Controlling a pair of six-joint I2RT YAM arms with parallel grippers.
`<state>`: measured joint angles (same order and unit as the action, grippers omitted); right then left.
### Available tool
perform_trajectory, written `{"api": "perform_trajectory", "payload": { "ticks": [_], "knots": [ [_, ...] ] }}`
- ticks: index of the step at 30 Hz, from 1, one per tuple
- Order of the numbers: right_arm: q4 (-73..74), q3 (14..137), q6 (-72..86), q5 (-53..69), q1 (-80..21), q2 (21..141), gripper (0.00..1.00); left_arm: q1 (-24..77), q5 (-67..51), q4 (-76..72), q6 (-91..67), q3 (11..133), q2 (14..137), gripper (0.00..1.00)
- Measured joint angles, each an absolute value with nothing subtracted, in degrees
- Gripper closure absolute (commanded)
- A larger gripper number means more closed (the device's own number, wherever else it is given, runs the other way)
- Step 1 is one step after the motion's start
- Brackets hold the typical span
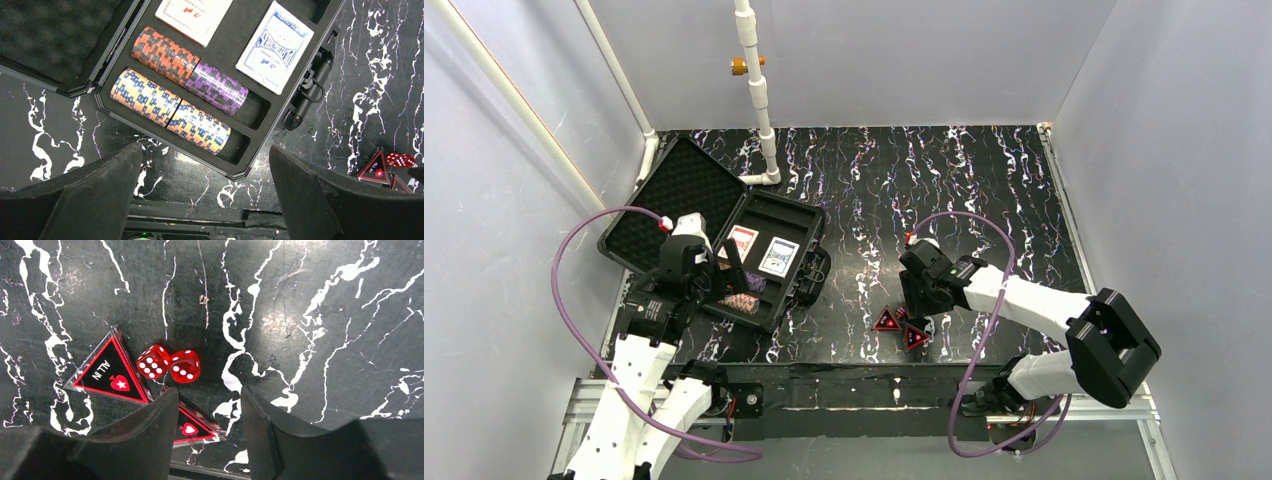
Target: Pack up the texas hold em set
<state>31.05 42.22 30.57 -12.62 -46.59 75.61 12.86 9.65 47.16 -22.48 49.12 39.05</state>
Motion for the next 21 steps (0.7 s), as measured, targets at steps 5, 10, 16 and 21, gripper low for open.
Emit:
{"api": "perform_trajectory", "payload": {
  "ticks": [5,10,16,21],
  "knots": [
    [29.45,41.8,29.65,-11.4,-46.59,76.29,0.44,12.86,9.65,47.16,-22.46,49.12,39.05,0.02],
    [28.27,41.76,29.1,-10.63,-46.63,77.49,0.44,12.86,9.65,47.16,-22.39,49.12,39.05,0.02],
    [27.83,41.76,28.21,-10.33,-46.63,79.37,0.49,12.86,9.65,47.16,-22.26,49.12,39.03,0.02],
    [27.16,41.76,28.03,-10.33,-46.63,79.99,0.5,12.86,9.65,47.16,-22.26,49.12,38.98,0.02]
  ]
}}
